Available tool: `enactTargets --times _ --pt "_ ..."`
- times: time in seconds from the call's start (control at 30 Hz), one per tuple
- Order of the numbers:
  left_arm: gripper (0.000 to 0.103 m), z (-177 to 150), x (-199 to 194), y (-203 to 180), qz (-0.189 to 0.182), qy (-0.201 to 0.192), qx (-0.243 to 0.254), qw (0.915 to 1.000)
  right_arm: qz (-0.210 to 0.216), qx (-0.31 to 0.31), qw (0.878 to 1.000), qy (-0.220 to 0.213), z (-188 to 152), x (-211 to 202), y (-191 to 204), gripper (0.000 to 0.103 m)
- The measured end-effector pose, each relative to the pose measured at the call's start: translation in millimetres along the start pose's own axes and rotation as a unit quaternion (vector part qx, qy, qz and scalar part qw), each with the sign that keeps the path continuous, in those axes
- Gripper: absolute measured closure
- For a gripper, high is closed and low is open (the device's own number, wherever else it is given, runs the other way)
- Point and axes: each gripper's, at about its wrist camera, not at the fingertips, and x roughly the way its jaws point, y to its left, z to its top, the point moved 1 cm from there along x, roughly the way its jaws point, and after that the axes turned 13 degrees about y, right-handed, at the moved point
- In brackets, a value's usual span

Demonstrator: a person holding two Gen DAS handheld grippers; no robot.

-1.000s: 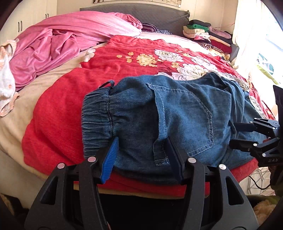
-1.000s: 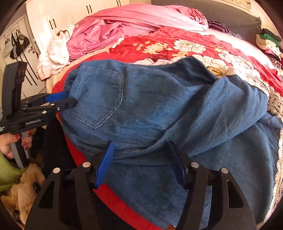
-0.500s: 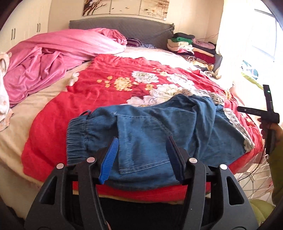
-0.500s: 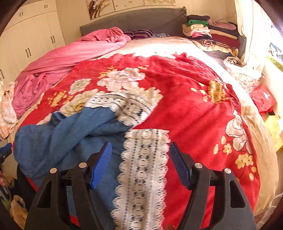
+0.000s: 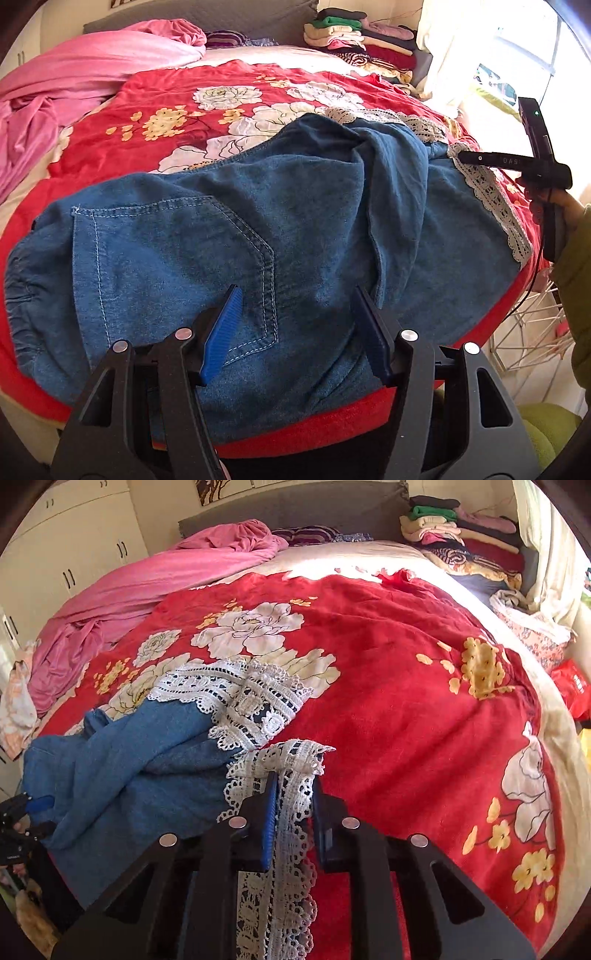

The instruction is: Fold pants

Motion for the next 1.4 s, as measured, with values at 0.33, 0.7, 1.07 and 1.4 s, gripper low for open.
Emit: enactTargets --times 0.33,0.7,1.07,1.4 --pt "0.049 2 -18 -7 -0.031 -0.028 0.015 0.9990 -0.035 -0.001 0.999 -0.022 10 -28 3 0.049" --pt "0.048 34 -16 -55 -0.103 -0.027 0.062 0.9924 0.037 -0.125 0.991 -0.020 83 -35 114 0.030" --pt "0.049 40 22 -46 -0.147 0.015 0.028 0.9885 -0.040 -0.187 0.977 0.090 130 74 172 0.026" --pt "0.049 41 26 -41 -0.158 0.013 0.024 0.9871 0.006 -0.149 0.985 0.083 126 76 147 0.087"
